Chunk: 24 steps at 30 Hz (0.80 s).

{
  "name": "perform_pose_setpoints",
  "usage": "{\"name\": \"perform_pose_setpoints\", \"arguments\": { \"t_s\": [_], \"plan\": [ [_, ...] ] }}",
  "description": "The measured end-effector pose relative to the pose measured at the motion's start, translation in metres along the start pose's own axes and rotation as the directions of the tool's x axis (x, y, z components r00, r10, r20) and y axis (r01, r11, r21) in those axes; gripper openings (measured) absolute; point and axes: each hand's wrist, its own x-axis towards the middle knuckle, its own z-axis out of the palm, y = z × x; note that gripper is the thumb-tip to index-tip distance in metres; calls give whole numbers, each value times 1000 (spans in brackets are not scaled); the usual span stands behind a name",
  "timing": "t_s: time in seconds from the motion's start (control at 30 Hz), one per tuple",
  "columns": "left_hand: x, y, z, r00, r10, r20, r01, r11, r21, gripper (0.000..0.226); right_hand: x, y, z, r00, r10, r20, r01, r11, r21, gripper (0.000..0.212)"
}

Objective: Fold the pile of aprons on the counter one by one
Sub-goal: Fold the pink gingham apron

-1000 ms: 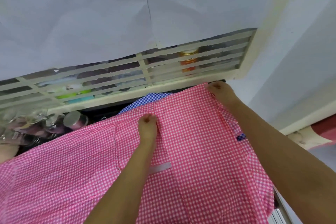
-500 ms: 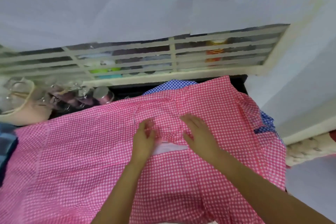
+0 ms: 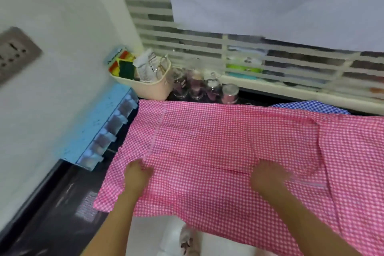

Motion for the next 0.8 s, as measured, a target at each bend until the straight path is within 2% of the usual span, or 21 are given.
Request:
{"name": "perform_pose_setpoints", "arguments": {
  "t_s": [0.1,0.17,0.27,0.33,0.5,0.63,0.73,0.8],
  "plan": [
    [26,-26,-19,991,-117,-63,118,993,7,60,-11,-42,-5,998,-57,-42,60,995,83,65],
    [40,-35,-33,980,-190,-56,187,981,-48,75,-17,-70,2,994,-99,-39,104,984,144,71],
    [57,-37,-45,989,-147,-34,142,983,-118,85,-24,-91,23,996,-87,-9,87,981,172,75],
    [71,-38,-48,992,-123,-24,121,990,-77,89,-24,-96,32,997,-72,-31,76,981,176,75],
    [99,-32,-45,985,-171,-27,170,985,-13,98,-22,-101,34,998,-67,-12,68,979,194,75],
    [110,-23,-41,980,-191,54,191,982,12,77,-25,-102,32,998,-67,-5,67,974,217,75],
    [111,-18,-40,979,-131,157,140,989,-48,28,-27,-102,32,998,-68,-9,68,973,223,75],
    [111,-15,-39,979,-90,185,107,991,-85,25,-27,-103,31,998,-66,-7,66,972,225,75]
  ]
}}
